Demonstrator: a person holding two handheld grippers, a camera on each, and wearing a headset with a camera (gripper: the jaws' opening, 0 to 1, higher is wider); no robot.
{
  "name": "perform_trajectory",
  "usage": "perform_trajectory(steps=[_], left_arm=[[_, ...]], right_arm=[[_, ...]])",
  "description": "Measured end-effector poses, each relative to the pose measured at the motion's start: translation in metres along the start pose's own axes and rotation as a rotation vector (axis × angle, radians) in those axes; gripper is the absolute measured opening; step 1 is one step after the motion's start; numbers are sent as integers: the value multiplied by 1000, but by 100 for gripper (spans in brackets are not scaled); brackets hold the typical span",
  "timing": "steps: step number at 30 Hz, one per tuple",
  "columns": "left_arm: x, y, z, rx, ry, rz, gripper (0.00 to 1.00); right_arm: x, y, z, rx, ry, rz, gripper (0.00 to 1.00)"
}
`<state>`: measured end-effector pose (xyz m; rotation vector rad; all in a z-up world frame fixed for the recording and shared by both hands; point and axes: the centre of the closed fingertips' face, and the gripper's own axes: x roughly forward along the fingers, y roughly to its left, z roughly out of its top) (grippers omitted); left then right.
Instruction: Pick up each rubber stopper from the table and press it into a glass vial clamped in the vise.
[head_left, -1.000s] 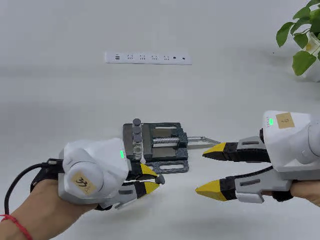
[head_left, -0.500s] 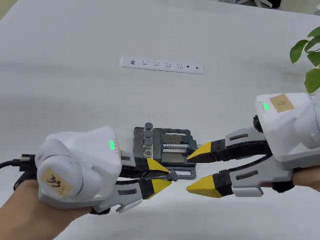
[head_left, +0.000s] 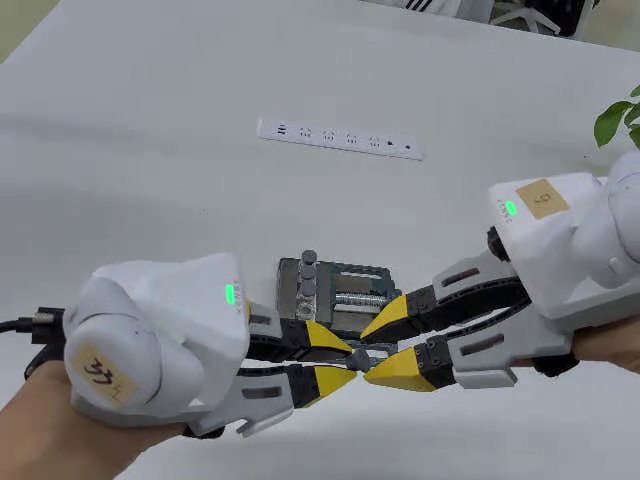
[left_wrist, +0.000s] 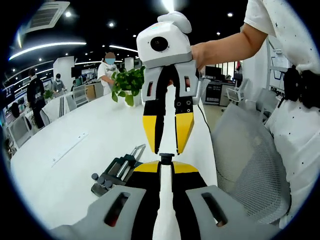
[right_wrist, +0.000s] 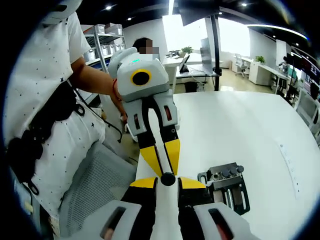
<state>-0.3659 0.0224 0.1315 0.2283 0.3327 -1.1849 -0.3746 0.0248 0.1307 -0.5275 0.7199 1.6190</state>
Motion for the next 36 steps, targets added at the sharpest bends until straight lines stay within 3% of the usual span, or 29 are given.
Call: perform_trajectory(steps=[28, 36], left_arm=[[-4, -4, 9, 15, -12, -20, 4], [-6, -2, 12, 8, -23, -16, 4]], right_arm=[[-4, 6, 7, -29, -14, 14, 6], [-6, 5, 10, -16, -40, 23, 5]])
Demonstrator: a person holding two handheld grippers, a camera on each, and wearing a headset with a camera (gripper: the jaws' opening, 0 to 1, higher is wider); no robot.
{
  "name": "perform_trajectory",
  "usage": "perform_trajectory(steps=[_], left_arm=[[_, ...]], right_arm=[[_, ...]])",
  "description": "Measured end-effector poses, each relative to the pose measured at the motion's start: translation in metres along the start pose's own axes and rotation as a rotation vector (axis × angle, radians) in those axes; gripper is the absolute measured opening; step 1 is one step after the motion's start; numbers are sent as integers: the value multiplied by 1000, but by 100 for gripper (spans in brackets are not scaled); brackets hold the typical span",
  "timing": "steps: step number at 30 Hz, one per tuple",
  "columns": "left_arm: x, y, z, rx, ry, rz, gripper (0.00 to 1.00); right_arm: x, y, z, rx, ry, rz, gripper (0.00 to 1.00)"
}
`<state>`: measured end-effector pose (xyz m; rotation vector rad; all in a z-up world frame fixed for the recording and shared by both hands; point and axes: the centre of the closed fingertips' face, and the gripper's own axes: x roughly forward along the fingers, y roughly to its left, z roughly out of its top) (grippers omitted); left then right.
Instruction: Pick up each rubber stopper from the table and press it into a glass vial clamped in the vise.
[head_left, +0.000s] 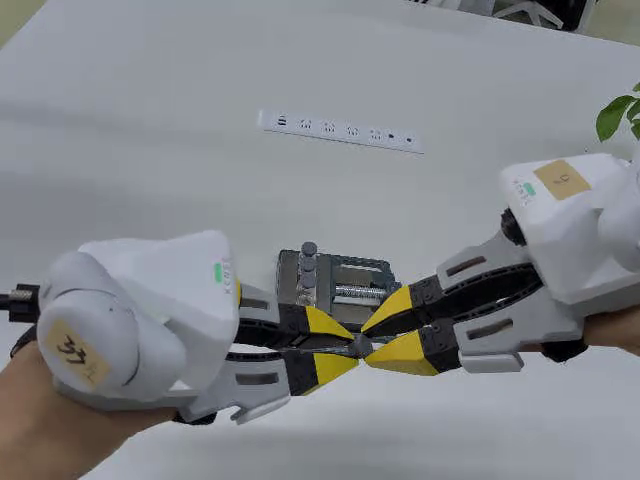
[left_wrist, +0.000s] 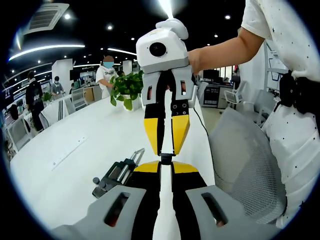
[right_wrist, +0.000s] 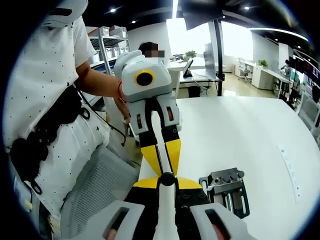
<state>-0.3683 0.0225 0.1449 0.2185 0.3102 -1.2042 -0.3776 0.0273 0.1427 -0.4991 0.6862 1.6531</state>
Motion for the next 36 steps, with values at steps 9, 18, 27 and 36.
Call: perform_trajectory(steps=[9, 18, 27, 36], left_arm=[[0, -1, -2, -14, 0, -3, 4], [-3, 2, -4, -31, -11, 7, 4], [-7, 5, -10, -67, -24, 30, 5], [-25, 17, -22, -106, -36, 95, 11]], right_arm=[[2, 2, 0, 4, -4, 12, 5], [4, -1, 2, 5, -7, 11, 5], [11, -4, 3, 19, 2, 26, 5], [8, -21, 9, 108, -39, 26, 5]])
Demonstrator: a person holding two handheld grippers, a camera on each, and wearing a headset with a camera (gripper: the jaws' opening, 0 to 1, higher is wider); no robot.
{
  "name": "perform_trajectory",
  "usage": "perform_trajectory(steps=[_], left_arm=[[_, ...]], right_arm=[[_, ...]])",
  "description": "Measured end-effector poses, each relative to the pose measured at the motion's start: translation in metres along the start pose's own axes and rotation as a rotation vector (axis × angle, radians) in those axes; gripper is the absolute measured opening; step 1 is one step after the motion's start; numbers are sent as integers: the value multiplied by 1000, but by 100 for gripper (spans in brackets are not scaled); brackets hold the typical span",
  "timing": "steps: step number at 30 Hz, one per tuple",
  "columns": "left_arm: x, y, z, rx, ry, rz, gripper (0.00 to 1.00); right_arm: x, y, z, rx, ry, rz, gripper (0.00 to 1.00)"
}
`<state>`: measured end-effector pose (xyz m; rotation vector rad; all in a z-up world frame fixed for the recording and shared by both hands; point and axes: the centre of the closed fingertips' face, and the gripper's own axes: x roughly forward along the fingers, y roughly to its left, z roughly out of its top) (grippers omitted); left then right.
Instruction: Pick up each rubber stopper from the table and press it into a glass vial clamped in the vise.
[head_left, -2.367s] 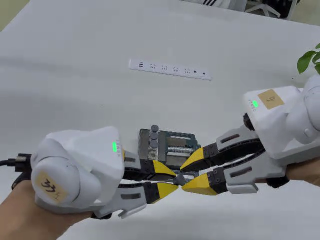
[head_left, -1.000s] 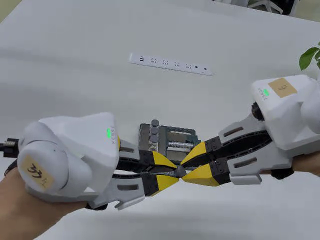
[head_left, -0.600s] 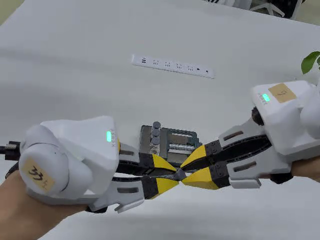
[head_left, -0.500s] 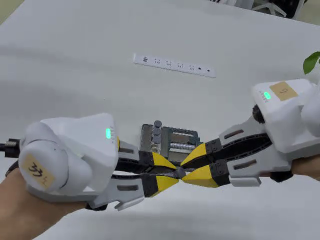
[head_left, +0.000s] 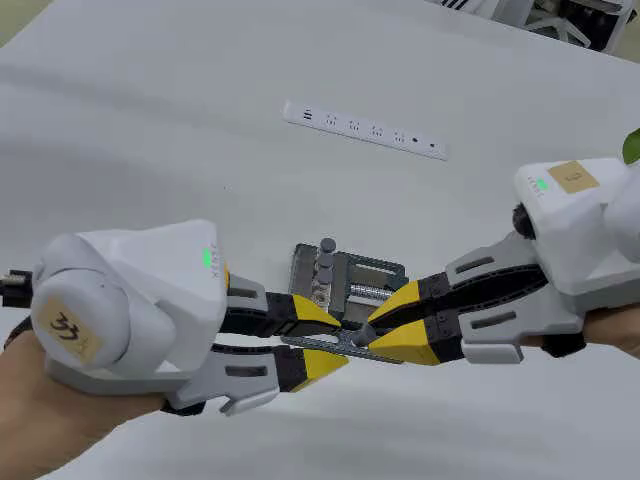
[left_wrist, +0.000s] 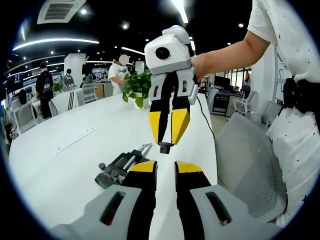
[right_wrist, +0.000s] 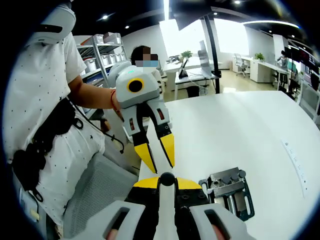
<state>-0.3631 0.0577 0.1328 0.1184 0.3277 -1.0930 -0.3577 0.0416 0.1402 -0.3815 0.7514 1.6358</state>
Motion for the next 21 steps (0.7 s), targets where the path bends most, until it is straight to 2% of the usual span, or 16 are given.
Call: perform_trajectory(steps=[3, 7, 17, 19, 21], left_arm=[[-8, 7, -8, -25, -3, 33, 13], [-18, 12, -18, -48, -12, 73, 18], [-40, 21, -46, -111, -10, 157, 34], [-42, 23, -50, -113, -10, 177, 38], [-44, 25, -52, -128, -11, 188, 41]], right_arm=[[0, -7, 7, 44, -32, 5, 5], [3, -18, 13, 75, -39, -5, 5], [24, -48, 18, 107, 27, -61, 5], [28, -56, 15, 115, 60, -79, 5], [31, -66, 8, 102, 120, -112, 5]])
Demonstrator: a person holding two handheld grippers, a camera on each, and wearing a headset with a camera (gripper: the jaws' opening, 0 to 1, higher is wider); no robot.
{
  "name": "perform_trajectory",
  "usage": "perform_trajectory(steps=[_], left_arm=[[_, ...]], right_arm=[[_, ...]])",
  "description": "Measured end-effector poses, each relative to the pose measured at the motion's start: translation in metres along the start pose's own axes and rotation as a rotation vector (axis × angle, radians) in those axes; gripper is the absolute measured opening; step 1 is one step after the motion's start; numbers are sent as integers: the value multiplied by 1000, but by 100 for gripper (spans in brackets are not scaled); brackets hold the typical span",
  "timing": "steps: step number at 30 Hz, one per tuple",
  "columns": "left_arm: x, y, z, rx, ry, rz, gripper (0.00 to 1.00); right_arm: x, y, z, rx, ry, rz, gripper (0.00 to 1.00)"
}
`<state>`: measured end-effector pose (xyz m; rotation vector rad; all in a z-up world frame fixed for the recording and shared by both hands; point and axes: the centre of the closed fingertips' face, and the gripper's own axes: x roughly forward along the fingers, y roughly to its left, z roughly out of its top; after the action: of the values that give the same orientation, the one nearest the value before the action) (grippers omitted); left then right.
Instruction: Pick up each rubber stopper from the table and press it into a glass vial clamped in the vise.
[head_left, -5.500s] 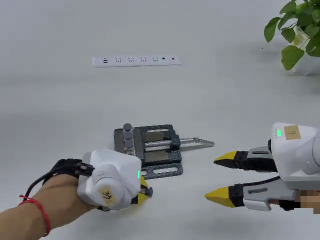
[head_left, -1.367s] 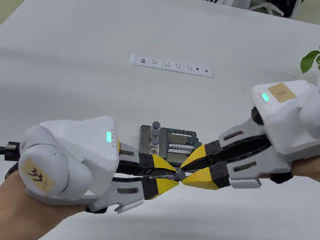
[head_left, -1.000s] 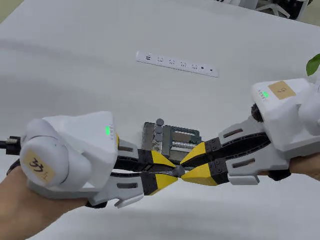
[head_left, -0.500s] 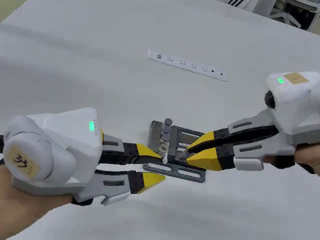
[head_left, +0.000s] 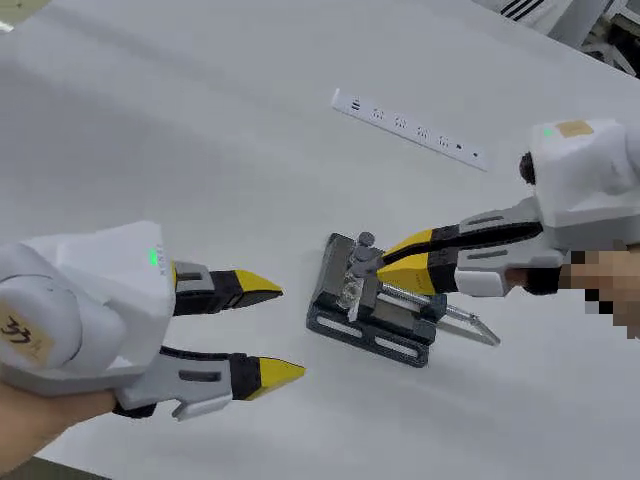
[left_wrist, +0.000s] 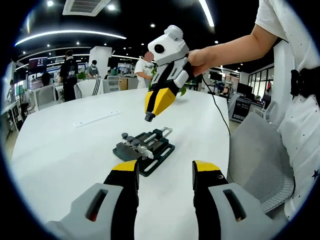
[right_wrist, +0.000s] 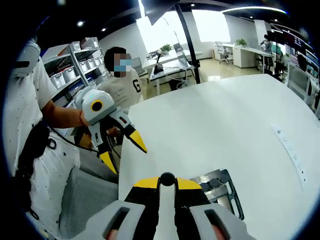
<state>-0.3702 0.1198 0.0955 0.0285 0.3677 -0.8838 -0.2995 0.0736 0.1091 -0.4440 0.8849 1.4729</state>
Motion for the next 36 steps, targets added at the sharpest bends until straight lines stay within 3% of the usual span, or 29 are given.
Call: perform_trajectory(steps=[2, 8, 15, 24, 36], left_arm=[[-1, 2, -2, -8, -7, 10, 44], [-4, 7, -5, -19, -32, 37, 55], [-5, 13, -11, -31, -42, 54, 63], [-4, 13, -15, -41, -37, 47, 64], [-3, 14, -16, -51, -51, 43, 64]], right_arm=[[4, -9, -2, -13, 43, -35, 5], [14, -24, -13, -89, 184, -70, 5], [31, -21, -27, -171, 310, -77, 5], [46, -34, -43, -223, 400, -81, 5], [49, -38, -51, -240, 443, -72, 5]])
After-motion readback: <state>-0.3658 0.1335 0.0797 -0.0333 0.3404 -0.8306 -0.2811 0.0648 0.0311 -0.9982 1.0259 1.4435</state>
